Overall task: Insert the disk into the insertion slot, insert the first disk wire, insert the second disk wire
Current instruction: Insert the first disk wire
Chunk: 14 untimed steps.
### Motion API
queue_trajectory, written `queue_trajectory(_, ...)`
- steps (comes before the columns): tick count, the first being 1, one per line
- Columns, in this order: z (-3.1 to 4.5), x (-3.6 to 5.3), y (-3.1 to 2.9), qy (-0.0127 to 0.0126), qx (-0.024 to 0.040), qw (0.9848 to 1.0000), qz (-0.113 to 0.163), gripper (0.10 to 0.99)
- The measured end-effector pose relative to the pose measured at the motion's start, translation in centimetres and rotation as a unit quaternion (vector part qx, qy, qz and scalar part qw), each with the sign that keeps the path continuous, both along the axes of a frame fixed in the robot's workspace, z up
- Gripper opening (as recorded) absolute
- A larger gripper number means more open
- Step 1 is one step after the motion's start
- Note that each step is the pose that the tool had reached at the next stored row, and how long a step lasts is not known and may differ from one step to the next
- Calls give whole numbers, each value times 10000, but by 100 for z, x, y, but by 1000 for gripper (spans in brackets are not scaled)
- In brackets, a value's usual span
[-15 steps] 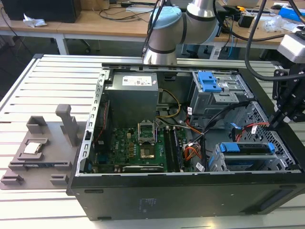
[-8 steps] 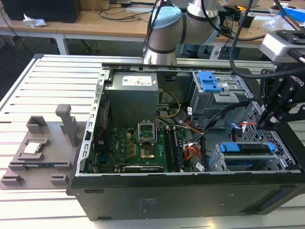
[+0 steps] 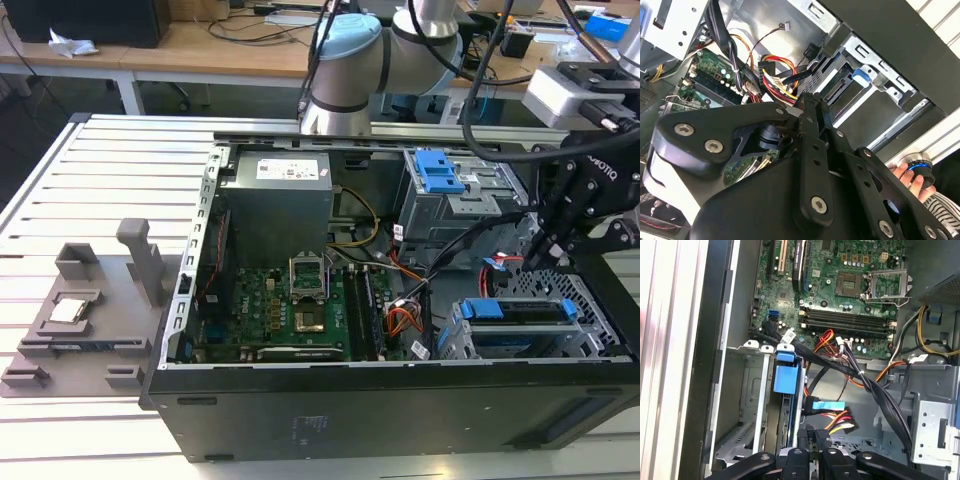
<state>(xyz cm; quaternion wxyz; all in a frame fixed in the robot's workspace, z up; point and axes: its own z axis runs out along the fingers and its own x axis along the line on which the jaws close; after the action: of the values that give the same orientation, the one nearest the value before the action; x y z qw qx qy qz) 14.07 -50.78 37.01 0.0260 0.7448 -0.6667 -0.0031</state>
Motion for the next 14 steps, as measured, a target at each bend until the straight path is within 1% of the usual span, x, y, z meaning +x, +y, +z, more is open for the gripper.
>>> queue_trajectory(3, -3, -24, -9, 0, 0, 10000, 0, 169)
queue_trajectory(6, -6, -34, -67, 0, 0, 10000, 1, 169)
queue_trajectory(9, -10, -37, -157, 0, 1, 10000, 1, 169)
queue_trajectory(11, -12, -37, -204, 0, 0, 10000, 1, 169)
queue_trajectory(14, -21, -38, -248, 0, 1, 10000, 0, 169)
